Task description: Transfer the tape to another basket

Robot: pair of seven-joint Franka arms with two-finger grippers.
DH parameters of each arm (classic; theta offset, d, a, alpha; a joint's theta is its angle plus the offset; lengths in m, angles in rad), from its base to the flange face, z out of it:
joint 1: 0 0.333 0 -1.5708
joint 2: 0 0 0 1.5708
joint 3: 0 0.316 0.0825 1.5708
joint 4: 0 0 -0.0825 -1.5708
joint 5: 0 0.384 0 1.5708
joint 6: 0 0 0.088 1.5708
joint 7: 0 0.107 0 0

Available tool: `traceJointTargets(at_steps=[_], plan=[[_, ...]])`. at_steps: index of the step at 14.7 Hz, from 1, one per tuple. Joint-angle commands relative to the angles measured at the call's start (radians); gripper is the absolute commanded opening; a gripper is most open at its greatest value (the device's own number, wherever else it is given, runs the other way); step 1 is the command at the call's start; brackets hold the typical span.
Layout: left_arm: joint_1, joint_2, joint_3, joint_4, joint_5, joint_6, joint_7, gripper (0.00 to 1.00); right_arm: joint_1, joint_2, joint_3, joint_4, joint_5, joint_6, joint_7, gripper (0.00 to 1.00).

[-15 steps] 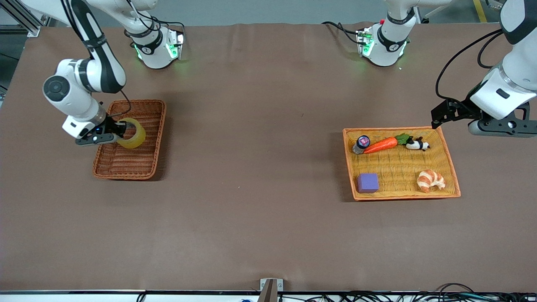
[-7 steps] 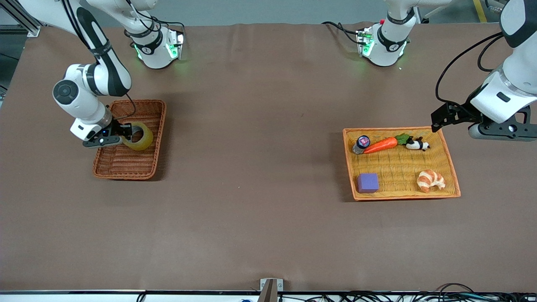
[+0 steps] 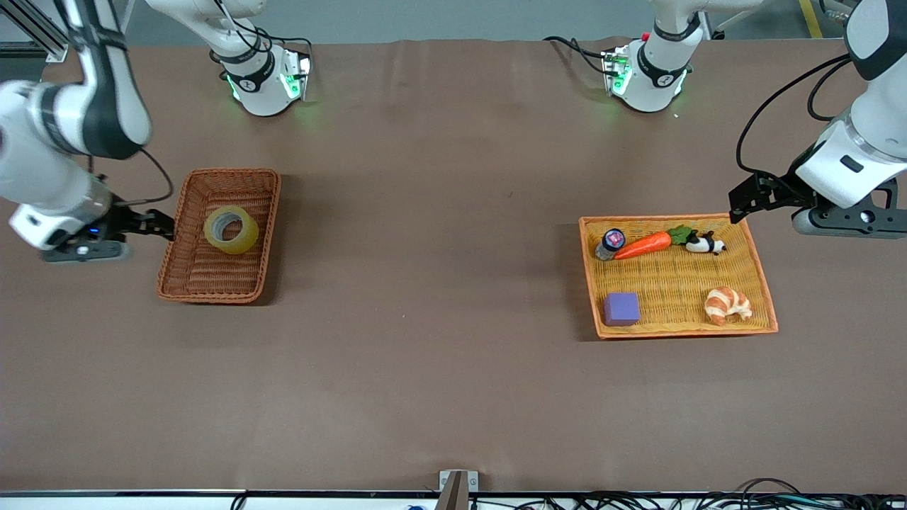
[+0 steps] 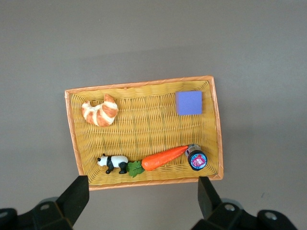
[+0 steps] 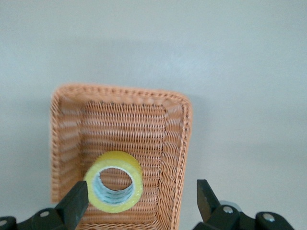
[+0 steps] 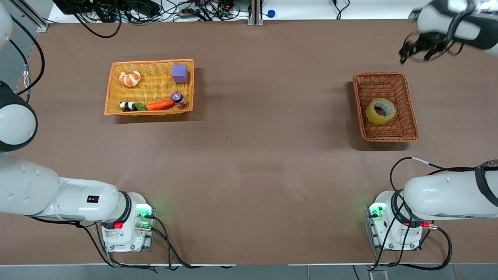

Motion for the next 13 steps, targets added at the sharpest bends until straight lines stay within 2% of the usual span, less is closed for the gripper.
traceJointTargets(at_steps=[1, 4, 7, 9, 13], plan=[[-0.008, 0.010, 0.004, 0.023, 0.020, -0.013, -0.019, 1.00, -0.034, 0.020, 0.076, 0.173, 0.021, -0.166, 0.106, 1.00], [-0.011, 0.009, 0.002, 0.023, 0.019, -0.015, -0.030, 1.00, -0.030, 0.021, 0.085, 0.343, 0.024, -0.311, 0.160, 1.00], [-0.011, 0.009, 0.001, 0.022, 0.020, -0.018, -0.033, 1.00, -0.034, 0.038, 0.121, 0.552, 0.034, -0.486, 0.155, 1.00], [-0.011, 0.009, 0.001, 0.022, 0.020, -0.016, -0.032, 1.00, -0.043, 0.041, 0.113, 0.577, 0.053, -0.519, 0.146, 1.00], [-0.011, 0.007, 0.001, 0.025, 0.020, -0.018, -0.030, 1.00, -0.033, 0.023, 0.105, 0.552, 0.053, -0.544, 0.146, 1.00]])
